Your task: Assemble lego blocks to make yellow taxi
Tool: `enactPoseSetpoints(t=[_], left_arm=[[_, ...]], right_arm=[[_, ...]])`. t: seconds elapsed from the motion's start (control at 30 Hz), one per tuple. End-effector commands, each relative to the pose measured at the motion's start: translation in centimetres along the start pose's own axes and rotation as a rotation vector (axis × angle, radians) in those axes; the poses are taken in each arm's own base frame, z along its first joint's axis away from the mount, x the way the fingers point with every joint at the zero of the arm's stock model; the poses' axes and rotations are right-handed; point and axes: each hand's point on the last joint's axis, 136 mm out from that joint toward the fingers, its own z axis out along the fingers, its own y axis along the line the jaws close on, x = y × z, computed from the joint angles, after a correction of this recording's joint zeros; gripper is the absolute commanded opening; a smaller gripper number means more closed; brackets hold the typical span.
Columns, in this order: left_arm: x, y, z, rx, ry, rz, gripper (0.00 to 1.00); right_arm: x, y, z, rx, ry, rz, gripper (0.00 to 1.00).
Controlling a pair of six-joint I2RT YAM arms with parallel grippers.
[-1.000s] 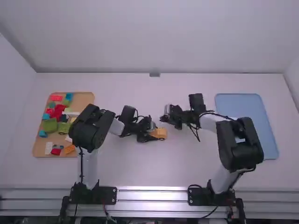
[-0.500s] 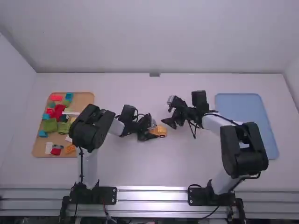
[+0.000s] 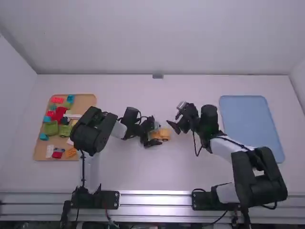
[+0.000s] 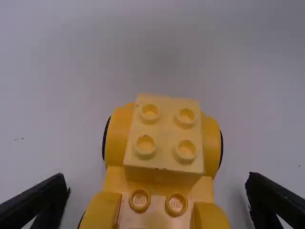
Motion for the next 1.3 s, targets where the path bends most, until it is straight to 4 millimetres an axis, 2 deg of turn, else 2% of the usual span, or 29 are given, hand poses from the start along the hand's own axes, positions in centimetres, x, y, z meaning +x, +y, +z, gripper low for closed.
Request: enactPoseSetpoints(t=[0.0,0.13,0.27,0.37,0.47,0.57,0.67,0.73,0.77,0.8,0.83,0.87,0.93,1.07,1.13,1.17,1.27], left_arm=[[3.9,-0.4,0.2,-0.048,0.133,-0.12,0.99],[2.9,0.2,-0.7,-0.091,0.161,-0.144,0.99],[0.5,0.8,-2.7,-0.149,0.197,-0.132,0.99],[-1.5,1.8,-5.8,-0.253,0.252,-0.12,0.99],[-3.2,1.8,-8.2,-0.333,0.297,-0.142,0.99],[-3.5,1.8,-10.6,-0.43,0.364,-0.207,0.99],[-4.7,2.5,-13.1,-0.564,0.386,-0.235,0.99],[-6.5,3.7,-15.5,-0.728,0.325,-0.339,0.99],[-6.7,3.8,-15.8,-0.743,0.318,-0.35,0.99],[-7.7,4.7,-18.3,-0.904,0.251,-0.479,0.99],[-8.0,5.0,-19.8,-0.991,0.212,-0.556,0.99],[-8.4,4.9,-21.7,-1.087,0.174,-0.629,0.99],[-8.9,4.3,-23.9,-1.181,0.147,-0.683,0.99],[-10.3,2.0,-29.0,-1.361,0.07,-0.807,0.99],[-11.1,0.1,-32.4,-1.477,0.011,-0.887,0.99],[-11.1,0.0,-32.6,-1.484,0.008,-0.891,0.99],[-11.8,-2.2,-36.5,-1.609,-0.039,-0.953,0.99]], right_arm=[[-0.6,0.1,-0.8,-0.052,-0.044,0.061,0.99],[-0.9,-0.5,-1.5,-0.063,-0.073,0.068,0.99],[-1.0,-1.0,-1.8,-0.053,-0.083,0.066,0.98],[-0.9,-1.1,-1.8,-0.049,-0.082,0.063,0.98],[-1.0,-1.1,-1.8,-0.049,-0.083,0.063,0.99],[-1.1,-1.1,-1.8,-0.049,-0.086,0.06,0.99],[-1.5,-1.2,-1.8,-0.045,-0.104,0.042,0.98],[-2.1,-1.4,-1.9,-0.038,-0.125,0.019,0.98],[-2.3,-1.4,-1.9,-0.037,-0.129,0.016,0.99],[-2.7,-1.5,-1.9,-0.042,-0.142,0.01,0.99],[-3.0,-1.4,-2.0,-0.055,-0.153,0.003,0.99],[-3.5,-1.2,-2.0,-0.073,-0.165,-0.004,0.99],[-3.9,-1.2,-2.0,-0.078,-0.172,-0.01,0.99],[-4.4,-1.6,-1.9,-0.073,-0.179,-0.018,0.98],[-4.6,-1.5,-1.8,-0.077,-0.183,-0.028,0.99],[-4.6,-1.4,-1.8,-0.078,-0.183,-0.028,0.99],[-4.8,-1.7,-1.9,-0.07,-0.187,-0.03,0.99]])
